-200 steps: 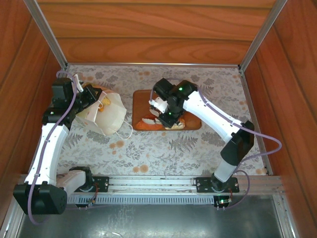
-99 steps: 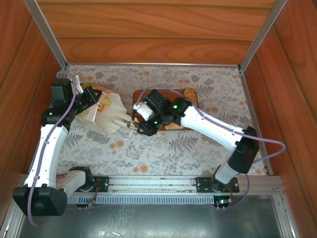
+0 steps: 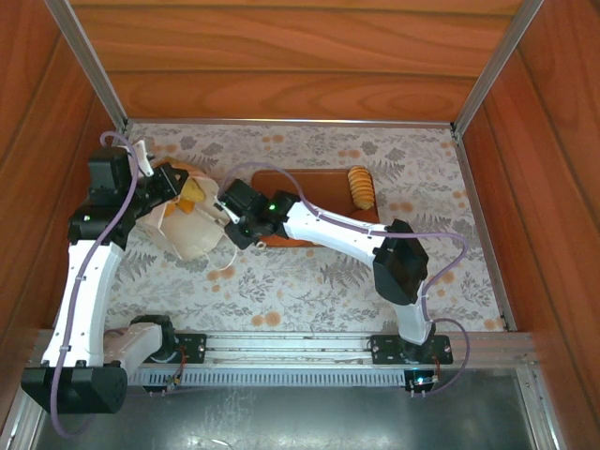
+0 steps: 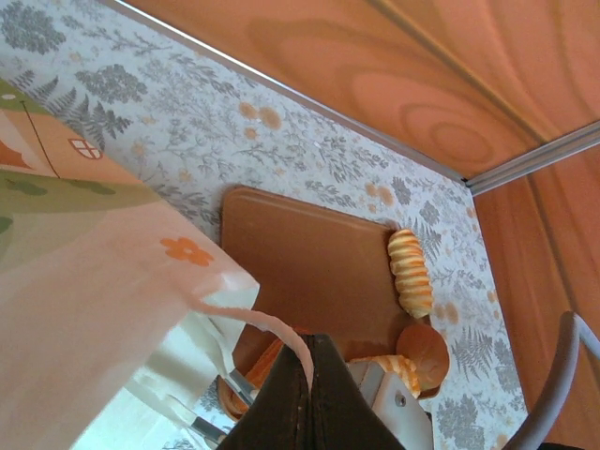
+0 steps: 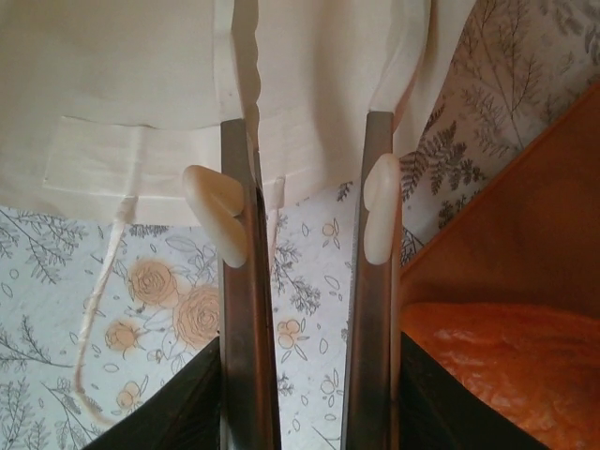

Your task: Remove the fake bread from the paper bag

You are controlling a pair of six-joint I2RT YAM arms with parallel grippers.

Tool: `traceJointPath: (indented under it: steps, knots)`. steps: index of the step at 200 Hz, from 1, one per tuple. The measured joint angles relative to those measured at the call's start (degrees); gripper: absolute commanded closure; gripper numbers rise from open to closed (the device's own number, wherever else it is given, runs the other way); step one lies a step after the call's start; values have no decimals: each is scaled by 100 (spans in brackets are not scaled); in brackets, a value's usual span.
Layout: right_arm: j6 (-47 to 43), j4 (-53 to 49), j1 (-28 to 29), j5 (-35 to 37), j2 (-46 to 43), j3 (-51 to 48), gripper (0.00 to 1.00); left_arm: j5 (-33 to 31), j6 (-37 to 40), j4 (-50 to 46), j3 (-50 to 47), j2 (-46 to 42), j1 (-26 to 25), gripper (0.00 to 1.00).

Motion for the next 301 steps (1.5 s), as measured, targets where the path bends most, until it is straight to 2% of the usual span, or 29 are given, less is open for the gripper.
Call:
traceJointPath:
  steps: [66,149,163,199,224,254,301]
  knots:
    - [7,-105,120,387,901,1086,55,-13,39,-153,13,50,4,100]
    - [120,-293,122,546,1368,1506,57,-2,37,-190,13,68,4,100]
    - [146,-306,118,546,1469,1576,60,0,37,-192,13,76,4,100]
    - [155,-400,114,529,1526,1600,75,0,35,-190,13,116,4,100]
    - [17,-354,120,529,1502,1541,81,-7,33,-190,13,153,4,100]
    - [-442,-291,188,597,1200,1073,79,-22,-7,-186,13,216,4,100]
    - [-1150,-498,614,809,743,625,69,-52,-70,-184,13,289,4,100]
